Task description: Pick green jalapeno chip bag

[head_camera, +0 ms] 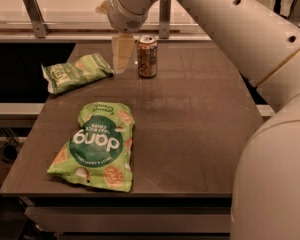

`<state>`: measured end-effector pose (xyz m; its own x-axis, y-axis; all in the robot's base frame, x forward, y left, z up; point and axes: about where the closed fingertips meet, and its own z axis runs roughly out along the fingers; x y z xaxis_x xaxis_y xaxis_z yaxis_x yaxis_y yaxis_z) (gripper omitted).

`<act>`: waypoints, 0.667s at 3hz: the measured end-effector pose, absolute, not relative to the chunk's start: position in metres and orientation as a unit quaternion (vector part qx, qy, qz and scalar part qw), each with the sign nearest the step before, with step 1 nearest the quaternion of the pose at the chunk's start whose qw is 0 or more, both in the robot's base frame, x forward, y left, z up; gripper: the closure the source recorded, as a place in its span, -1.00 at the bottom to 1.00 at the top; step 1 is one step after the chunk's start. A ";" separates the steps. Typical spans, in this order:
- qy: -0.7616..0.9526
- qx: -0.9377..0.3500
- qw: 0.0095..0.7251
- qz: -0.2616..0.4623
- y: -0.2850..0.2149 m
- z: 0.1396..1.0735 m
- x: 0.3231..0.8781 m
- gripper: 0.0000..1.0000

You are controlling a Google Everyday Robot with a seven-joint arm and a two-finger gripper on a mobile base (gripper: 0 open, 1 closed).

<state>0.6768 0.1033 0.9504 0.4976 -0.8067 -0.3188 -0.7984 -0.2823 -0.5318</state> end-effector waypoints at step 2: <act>0.495 -0.792 0.355 0.041 0.141 0.920 0.693 -1.00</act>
Offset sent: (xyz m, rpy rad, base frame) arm 0.0275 0.0602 -0.0416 0.1699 0.0573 0.0360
